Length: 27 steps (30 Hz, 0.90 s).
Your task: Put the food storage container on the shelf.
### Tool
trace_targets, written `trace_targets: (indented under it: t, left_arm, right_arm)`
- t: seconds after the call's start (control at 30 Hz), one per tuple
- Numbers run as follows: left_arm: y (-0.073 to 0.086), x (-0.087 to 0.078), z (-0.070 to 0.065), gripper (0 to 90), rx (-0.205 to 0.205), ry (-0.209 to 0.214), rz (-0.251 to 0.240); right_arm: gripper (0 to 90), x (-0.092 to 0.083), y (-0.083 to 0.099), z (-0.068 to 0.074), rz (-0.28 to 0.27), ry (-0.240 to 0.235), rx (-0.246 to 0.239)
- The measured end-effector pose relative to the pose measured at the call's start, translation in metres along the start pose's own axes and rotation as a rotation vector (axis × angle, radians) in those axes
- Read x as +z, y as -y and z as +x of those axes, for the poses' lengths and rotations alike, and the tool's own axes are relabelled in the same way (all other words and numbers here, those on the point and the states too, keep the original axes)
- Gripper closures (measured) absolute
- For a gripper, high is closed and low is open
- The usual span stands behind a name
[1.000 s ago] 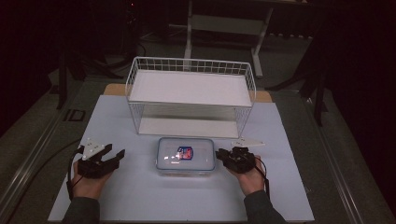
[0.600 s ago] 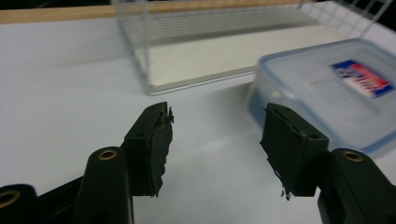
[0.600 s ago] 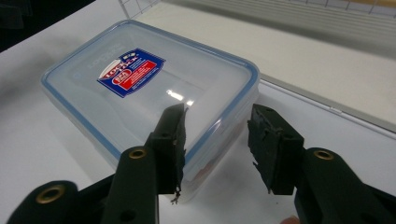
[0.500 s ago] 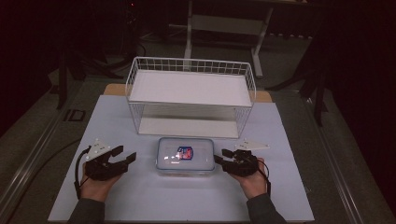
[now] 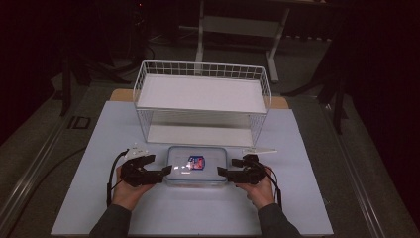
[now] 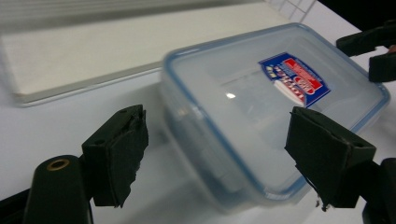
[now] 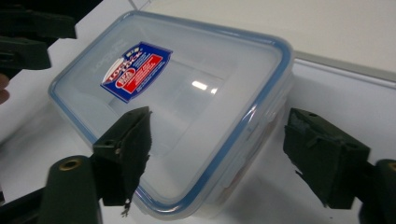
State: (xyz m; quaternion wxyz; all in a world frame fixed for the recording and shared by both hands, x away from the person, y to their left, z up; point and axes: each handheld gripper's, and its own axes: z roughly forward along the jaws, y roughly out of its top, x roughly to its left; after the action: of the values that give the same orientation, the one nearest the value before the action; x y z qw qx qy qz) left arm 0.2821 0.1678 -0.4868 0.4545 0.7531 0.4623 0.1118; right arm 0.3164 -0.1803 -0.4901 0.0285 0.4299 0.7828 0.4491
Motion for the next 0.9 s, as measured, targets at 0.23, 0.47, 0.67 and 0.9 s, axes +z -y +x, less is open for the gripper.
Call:
trace_targets:
  t: [0.23, 0.47, 0.67, 0.9]
  left_arm:
    - [-0.002, 0.023, -0.001, 17.4, -0.042, 0.033, 0.059]
    - [-0.001, 0.032, 0.008, 13.2, -0.113, 0.088, 0.051]
    - [0.003, 0.047, 0.012, 5.2, -0.214, 0.189, 0.089]
    - [0.005, 0.045, 0.019, 7.2, -0.286, 0.218, 0.099]
  right_arm:
    - [14.3, 0.007, 0.000, -0.002, 0.025, -0.033, 0.023]
    - [11.1, 0.018, 0.001, -0.005, 0.039, -0.098, 0.069]
    - [10.3, 0.024, 0.003, -0.010, 0.079, -0.128, 0.124]
    - [14.1, 0.024, 0.004, -0.012, 0.089, -0.160, 0.162]
